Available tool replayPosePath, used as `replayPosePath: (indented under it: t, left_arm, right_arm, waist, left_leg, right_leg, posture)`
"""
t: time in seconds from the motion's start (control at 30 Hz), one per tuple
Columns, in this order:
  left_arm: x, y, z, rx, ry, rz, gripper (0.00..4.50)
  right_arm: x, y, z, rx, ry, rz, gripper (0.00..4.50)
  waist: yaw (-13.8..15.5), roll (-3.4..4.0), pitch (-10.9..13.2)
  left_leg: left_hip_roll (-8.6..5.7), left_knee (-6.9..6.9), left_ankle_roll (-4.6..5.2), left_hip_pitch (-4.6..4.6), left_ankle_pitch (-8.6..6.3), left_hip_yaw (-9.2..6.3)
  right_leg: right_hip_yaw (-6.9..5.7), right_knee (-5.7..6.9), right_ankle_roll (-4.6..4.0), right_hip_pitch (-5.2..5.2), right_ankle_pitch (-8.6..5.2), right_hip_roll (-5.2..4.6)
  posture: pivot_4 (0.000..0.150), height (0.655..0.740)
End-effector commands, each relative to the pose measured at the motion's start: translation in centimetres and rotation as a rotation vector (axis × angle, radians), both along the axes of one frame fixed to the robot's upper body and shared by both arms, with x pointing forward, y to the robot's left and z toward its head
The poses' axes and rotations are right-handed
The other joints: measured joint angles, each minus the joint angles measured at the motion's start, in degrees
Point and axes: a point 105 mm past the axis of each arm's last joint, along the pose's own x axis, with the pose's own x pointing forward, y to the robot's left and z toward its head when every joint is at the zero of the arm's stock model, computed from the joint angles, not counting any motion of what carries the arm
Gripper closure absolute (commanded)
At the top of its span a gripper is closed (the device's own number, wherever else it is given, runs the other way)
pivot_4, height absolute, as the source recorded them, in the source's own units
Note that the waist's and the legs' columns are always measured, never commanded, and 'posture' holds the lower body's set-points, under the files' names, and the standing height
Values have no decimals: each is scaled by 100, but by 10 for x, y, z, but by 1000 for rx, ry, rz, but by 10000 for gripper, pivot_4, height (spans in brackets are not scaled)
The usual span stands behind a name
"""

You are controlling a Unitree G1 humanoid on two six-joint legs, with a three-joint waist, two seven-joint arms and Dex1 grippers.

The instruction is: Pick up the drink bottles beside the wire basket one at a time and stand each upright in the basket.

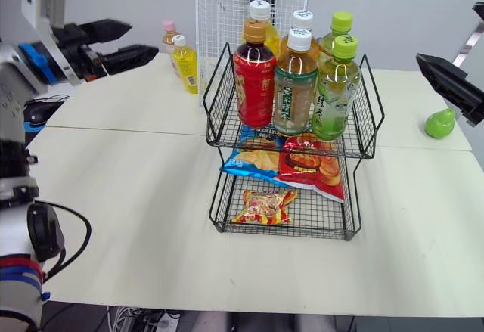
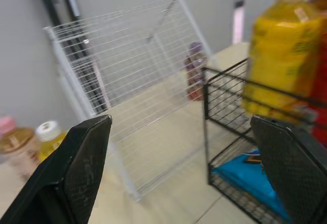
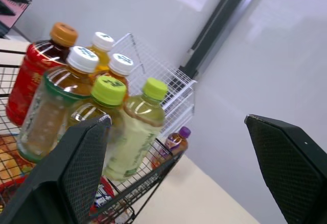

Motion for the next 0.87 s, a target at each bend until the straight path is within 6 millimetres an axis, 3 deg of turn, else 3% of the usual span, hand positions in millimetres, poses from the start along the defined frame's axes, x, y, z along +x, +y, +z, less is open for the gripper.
replayPosePath:
  t: [0.03,0.2,0.3,0.53,0.73,0.87]
  left_arm:
    - [1,19,-8,41,-114,163,134]
    - [9,34,-63,3,-68,279,134]
    - [11,40,-101,-31,-44,358,134]
    - [13,60,-144,-122,-53,587,134]
    - [7,57,-171,-130,-27,632,134]
    - [7,52,-175,-154,-14,611,134]
  right_arm:
    - [9,-25,2,39,-66,-103,0]
    - [38,-62,-53,112,-3,-290,0]
    - [53,-87,-105,123,12,-466,0]
    - [65,-110,-186,134,7,-706,0]
    - [77,-113,-212,158,-8,-796,0]
    - [83,-113,-214,152,-17,-799,0]
  waist:
    - [-10,2,-1]
    - [-9,-1,-6]
    - [7,-1,-10]
    - [-7,4,-12]
    - [-15,29,-26]
    - [-19,30,-26]
  left_leg:
    - [0,0,0,0,0,2]
    - [0,0,0,1,0,3]
    - [-3,0,0,-2,0,5]
    - [-4,-3,-1,4,0,12]
    - [-6,-10,-2,15,0,26]
    - [-5,-9,-2,26,0,25]
  right_leg:
    - [2,-1,0,-1,0,0]
    - [4,2,0,-1,1,0]
    - [5,3,0,-5,1,-1]
    - [13,8,0,-6,2,-1]
    - [25,8,-1,-4,2,-2]
    - [24,9,0,6,2,0]
  posture:
    - [1500,7360]
    - [1500,7360]
    - [1500,7360]
    - [1500,7360]
    - [1500,7360]
    - [1500,7360]
